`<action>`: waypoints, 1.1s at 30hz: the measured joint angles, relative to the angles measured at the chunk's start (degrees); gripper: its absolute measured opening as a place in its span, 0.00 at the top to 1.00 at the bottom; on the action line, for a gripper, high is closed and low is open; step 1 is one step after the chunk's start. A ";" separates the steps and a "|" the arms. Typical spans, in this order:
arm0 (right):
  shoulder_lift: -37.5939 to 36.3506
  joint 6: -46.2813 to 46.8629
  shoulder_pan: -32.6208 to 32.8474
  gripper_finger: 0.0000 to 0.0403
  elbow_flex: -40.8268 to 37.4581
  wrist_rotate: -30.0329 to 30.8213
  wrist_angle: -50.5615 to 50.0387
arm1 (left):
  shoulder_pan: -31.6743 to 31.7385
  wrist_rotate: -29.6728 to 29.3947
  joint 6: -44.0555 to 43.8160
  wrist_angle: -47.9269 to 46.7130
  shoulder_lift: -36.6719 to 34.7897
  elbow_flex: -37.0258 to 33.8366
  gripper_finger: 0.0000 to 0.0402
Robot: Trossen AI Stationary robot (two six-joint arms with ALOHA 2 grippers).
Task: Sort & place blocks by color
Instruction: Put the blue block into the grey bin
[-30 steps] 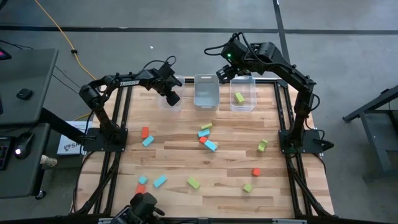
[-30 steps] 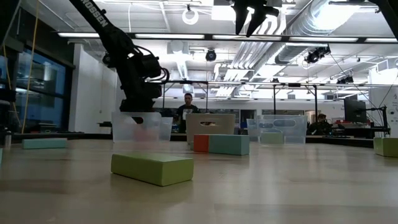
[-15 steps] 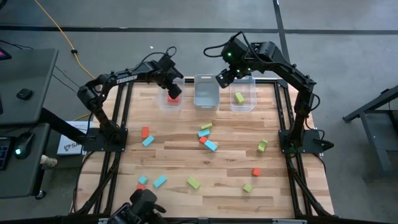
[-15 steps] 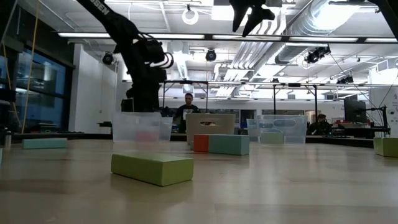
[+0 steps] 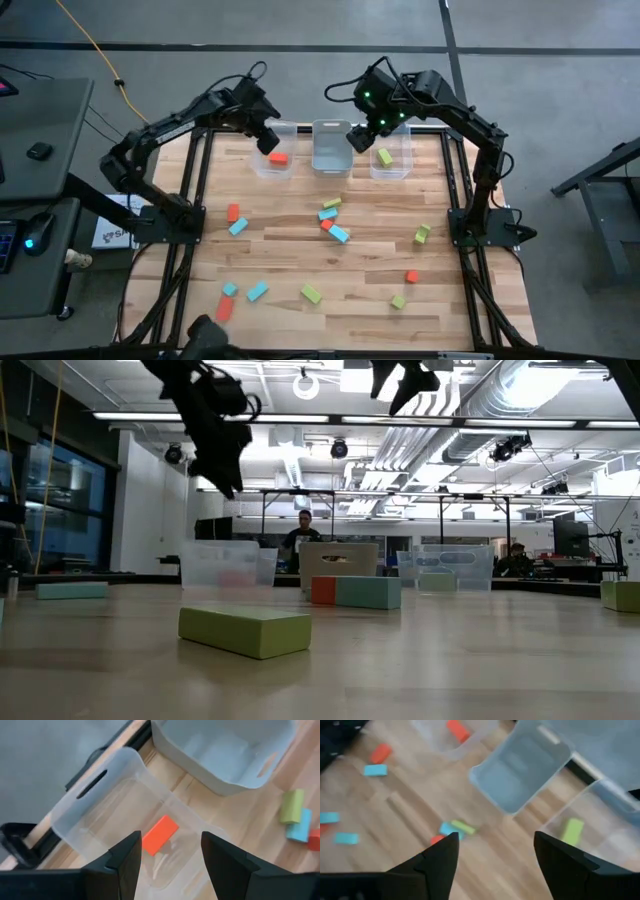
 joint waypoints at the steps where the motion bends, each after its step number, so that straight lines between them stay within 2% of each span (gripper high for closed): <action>1: 0.00 0.81 0.52 0.37 0.00 -0.39 0.00 | -0.19 -0.01 0.00 -0.35 -1.13 0.00 0.54; 7: -0.04 5.91 4.76 0.36 -2.16 -0.76 0.07 | -1.30 0.04 0.00 -1.21 -6.54 0.00 0.54; 11: -0.01 8.39 8.20 0.36 -7.08 -0.58 0.74 | -1.78 0.02 -0.02 -3.38 -8.69 0.00 0.54; 17: 0.04 11.65 13.40 0.36 -14.77 1.18 5.39 | -4.51 0.13 0.00 -8.98 -10.22 0.00 0.54; 26: 0.00 18.14 20.06 0.36 -23.96 1.36 14.11 | -8.77 0.13 0.96 -11.01 -10.68 0.00 0.54; 33: -0.09 19.94 23.68 0.36 -30.57 4.44 19.97 | -11.37 0.11 0.92 -12.89 -10.68 0.00 0.54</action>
